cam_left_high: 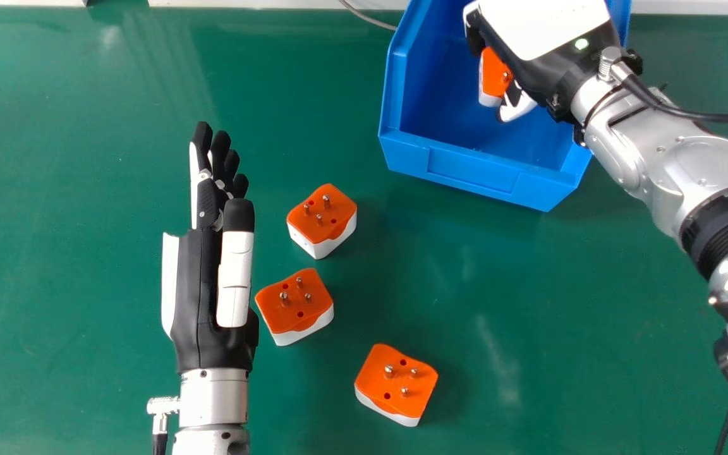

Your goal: Pick all objects and put in blue box

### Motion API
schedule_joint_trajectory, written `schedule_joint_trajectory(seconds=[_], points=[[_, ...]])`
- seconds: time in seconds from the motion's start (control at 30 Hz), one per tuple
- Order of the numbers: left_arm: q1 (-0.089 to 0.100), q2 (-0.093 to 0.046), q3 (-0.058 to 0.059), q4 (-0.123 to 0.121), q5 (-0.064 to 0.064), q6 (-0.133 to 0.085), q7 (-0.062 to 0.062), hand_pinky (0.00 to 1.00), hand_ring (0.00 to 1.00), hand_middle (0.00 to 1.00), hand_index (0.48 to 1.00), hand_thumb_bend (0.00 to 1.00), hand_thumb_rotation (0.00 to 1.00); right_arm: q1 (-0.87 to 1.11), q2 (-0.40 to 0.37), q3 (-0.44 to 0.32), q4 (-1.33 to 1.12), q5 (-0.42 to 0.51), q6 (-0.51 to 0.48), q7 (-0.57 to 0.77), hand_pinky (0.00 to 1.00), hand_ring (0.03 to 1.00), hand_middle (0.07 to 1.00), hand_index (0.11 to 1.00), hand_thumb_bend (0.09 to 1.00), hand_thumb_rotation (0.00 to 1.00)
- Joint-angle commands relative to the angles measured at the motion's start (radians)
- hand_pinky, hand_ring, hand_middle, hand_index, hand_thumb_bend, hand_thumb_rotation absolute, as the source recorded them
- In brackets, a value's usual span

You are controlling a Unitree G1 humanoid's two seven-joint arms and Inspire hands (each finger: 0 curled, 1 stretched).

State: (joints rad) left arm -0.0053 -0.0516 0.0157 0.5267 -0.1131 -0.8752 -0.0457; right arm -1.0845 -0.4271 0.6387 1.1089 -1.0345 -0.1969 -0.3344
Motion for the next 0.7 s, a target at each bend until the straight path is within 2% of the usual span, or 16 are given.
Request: schedule_joint_trajectory(seconds=[0.0,0.03,0.07,0.1,0.17,0.2,0.23,0.27,0.37,0.47,0.53,0.67], points=[[-0.006,-0.037,-0.007,-0.009,0.023,-0.028,0.005,1.0,1.0,1.0,1.0,0.83,0.91,-0.054,-0.028,0.007,-0.035,-0.004,0.018,0.023,0.5,0.653,0.72,0.724,0.8,0.22],[-0.007,-0.037,-0.007,-0.008,0.023,-0.029,0.005,1.0,1.0,1.0,1.0,0.83,0.91,-0.054,-0.03,0.01,-0.04,-0.004,0.023,0.034,0.57,0.714,0.774,0.768,0.84,0.27],[-0.007,-0.037,-0.007,-0.007,0.022,-0.03,0.005,1.0,1.0,1.0,1.0,0.83,0.91,-0.054,-0.032,0.012,-0.044,-0.003,0.026,0.041,0.57,0.714,0.774,0.768,0.84,0.27],[-0.008,-0.039,-0.007,-0.004,0.022,-0.033,0.007,1.0,1.0,1.0,1.0,0.83,0.91,-0.052,-0.034,0.013,-0.049,-0.002,0.029,0.043,0.65,0.771,0.819,0.81,0.873,0.32],[-0.009,-0.039,-0.008,-0.004,0.021,-0.032,0.005,1.0,1.0,1.0,1.0,0.83,0.91,-0.047,-0.036,0.011,-0.054,0.003,0.035,0.035,0.65,0.771,0.819,0.81,0.873,0.32],[-0.008,-0.039,-0.009,-0.005,0.02,-0.031,0.004,1.0,1.0,1.0,1.0,0.83,0.91,-0.044,-0.036,0.012,-0.055,0.003,0.04,0.025,0.71,0.817,0.855,0.845,0.899,0.36],[-0.008,-0.039,-0.01,-0.006,0.019,-0.029,0.003,1.0,1.0,1.0,1.0,0.83,0.91,-0.041,-0.037,0.013,-0.056,0.0,0.045,0.008,0.71,0.817,0.855,0.845,0.899,0.36],[-0.008,-0.039,-0.01,-0.007,0.019,-0.028,0.003,1.0,1.0,1.0,1.0,0.83,0.91,-0.038,-0.037,0.015,-0.056,-0.002,0.049,-0.009,0.76,0.854,0.884,0.876,0.919,0.4],[-0.006,-0.041,-0.01,-0.008,0.024,-0.032,0.006,1.0,1.0,1.0,1.0,0.83,0.91,-0.028,-0.042,0.013,-0.066,0.002,0.054,-0.038,0.8,0.883,0.908,0.901,0.936,0.44],[-0.001,-0.043,-0.012,-0.016,0.023,-0.03,0.006,1.0,1.0,1.0,1.0,0.83,0.91,-0.003,-0.057,-0.01,-0.113,0.027,0.04,-0.054,0.87,0.926,0.941,0.937,0.96,0.51],[0.004,-0.045,-0.014,-0.025,0.025,-0.026,0.01,1.0,1.0,1.0,1.0,0.83,0.91,0.035,-0.079,-0.032,-0.187,0.042,0.036,-0.06,0.89,0.941,0.953,0.95,0.968,0.52],[0.012,-0.046,-0.018,-0.037,0.02,-0.023,0.008,1.0,1.0,1.0,1.0,0.83,0.91,0.153,-0.123,-0.096,-0.397,0.071,0.053,-0.047,0.92,0.962,0.97,0.968,0.98,0.55]])
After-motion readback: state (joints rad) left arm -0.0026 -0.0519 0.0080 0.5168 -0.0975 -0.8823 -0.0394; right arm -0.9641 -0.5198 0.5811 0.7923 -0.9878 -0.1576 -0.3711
